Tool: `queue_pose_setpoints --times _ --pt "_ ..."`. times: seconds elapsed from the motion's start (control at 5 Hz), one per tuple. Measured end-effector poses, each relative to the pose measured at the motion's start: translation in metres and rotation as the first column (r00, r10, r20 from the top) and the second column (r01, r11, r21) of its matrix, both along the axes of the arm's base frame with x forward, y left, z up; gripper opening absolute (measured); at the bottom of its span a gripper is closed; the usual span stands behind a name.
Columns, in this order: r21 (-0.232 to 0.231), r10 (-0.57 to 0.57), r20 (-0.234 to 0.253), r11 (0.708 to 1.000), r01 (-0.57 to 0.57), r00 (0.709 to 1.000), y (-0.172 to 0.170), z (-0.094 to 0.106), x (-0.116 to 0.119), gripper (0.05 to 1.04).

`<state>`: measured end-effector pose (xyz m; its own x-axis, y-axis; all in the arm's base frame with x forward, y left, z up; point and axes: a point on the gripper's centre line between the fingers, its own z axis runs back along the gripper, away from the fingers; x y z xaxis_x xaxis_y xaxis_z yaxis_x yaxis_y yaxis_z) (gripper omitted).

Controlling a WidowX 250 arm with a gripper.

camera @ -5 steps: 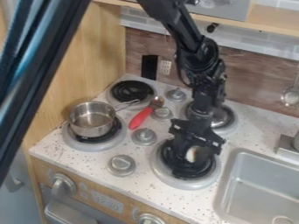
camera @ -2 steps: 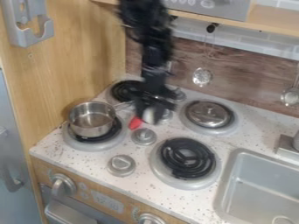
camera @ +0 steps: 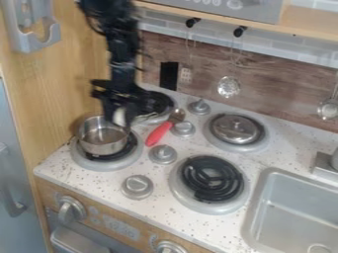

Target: Put the sushi to the pot

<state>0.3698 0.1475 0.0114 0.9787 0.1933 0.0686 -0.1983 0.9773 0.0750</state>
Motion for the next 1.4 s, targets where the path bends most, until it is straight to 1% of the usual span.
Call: queue_pose_setpoints --times 0.2,0.4,0.6,0.8,1.0,1.2,1.4 --pt "0.011 -0.005 -0.018 1.000 0.005 1.000 0.016 -0.008 0.001 0.488" --pt "0.009 -0.014 -0.017 1.000 0.014 1.000 0.019 -0.010 0.007 0.488" --pt "-0.025 -0.023 -0.017 0.999 0.023 1.000 0.015 -0.017 0.010 0.546" --pt "-0.039 -0.050 0.003 0.998 0.051 0.999 0.011 -0.013 0.017 0.869" --pt "-0.028 -0.083 -0.004 0.996 0.083 0.997 0.006 -0.013 0.019 1.034" --pt "-0.027 -0.124 -0.031 0.992 0.123 0.992 -0.002 -0.018 0.014 1.003" --pt "-0.009 -0.208 -0.003 0.978 0.208 0.978 -0.029 0.004 0.017 0.998"
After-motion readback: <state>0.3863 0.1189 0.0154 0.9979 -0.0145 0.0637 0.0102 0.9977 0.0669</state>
